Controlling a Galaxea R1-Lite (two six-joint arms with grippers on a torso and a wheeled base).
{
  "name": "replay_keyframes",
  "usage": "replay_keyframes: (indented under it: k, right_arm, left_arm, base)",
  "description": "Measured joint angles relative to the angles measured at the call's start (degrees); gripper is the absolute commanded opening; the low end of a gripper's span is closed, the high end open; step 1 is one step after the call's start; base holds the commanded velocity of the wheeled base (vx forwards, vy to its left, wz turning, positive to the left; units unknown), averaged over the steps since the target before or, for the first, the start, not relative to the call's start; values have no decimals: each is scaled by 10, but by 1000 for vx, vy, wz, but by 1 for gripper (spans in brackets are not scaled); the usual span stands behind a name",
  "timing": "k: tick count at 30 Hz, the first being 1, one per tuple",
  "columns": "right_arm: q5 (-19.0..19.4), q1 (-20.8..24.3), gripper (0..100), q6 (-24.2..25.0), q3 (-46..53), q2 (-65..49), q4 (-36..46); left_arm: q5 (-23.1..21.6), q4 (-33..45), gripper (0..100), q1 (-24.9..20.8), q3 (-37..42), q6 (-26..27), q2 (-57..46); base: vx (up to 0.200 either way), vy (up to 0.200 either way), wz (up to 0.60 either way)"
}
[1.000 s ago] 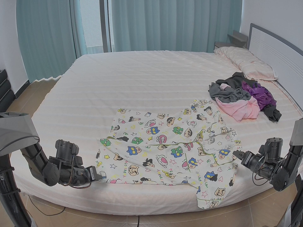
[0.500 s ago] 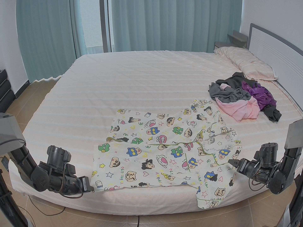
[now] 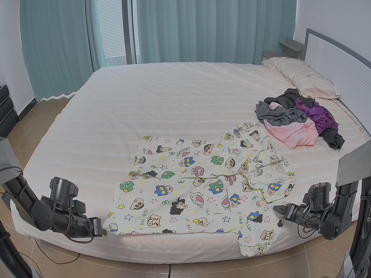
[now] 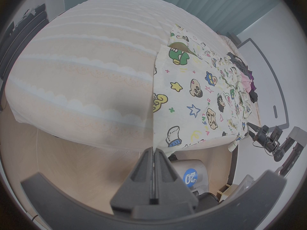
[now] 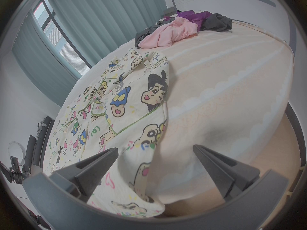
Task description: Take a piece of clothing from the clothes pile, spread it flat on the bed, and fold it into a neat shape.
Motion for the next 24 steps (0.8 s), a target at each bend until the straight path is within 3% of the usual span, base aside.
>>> replay_keyframes:
  k: [13,24]
  right_arm:
    - [36,0,100,5,-51,48,-40]
    - [58,-3,100,-1,26,-23,-39]
  left_arm:
    - [-1,-3,0,0,-2,1,20]
    - [-2,-3,0,-2,2,2,22]
  base:
    - [0,0,0]
    - [0,0,0]
